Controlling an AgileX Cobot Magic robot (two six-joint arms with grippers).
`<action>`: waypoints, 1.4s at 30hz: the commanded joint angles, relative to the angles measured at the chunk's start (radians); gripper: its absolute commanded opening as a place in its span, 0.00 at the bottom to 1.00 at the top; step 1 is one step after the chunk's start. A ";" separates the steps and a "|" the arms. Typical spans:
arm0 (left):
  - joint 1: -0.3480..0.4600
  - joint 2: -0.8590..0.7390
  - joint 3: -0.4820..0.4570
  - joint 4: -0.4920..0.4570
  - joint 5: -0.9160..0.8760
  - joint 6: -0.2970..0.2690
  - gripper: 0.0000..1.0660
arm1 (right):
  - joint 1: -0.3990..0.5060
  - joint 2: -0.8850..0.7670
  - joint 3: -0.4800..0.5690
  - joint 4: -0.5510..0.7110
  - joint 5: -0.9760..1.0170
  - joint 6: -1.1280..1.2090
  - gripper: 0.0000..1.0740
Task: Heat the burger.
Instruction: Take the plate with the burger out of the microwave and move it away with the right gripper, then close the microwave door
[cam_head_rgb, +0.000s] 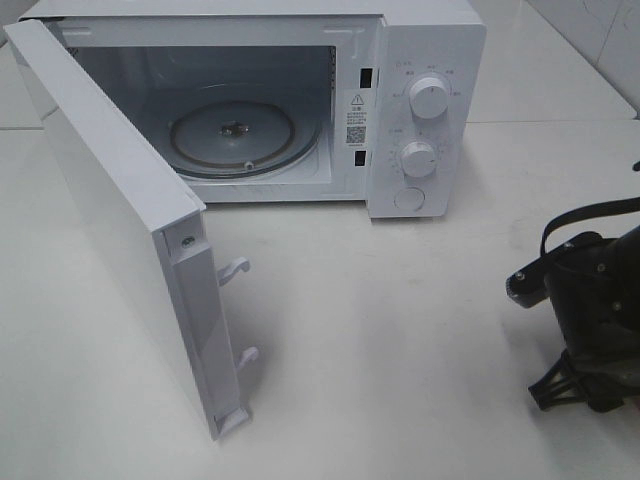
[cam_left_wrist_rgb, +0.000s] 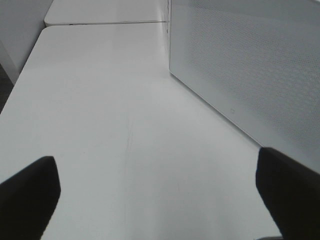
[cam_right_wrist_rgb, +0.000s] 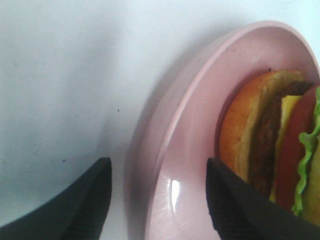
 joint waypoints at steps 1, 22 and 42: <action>0.001 -0.005 0.003 0.001 -0.007 -0.004 0.94 | 0.000 -0.088 -0.016 0.050 0.002 -0.104 0.55; 0.001 -0.005 0.003 0.001 -0.007 -0.004 0.94 | 0.000 -0.645 -0.020 0.508 -0.010 -0.781 0.58; 0.001 -0.005 0.003 0.001 -0.007 -0.004 0.94 | 0.000 -1.081 -0.033 0.879 0.150 -1.124 0.74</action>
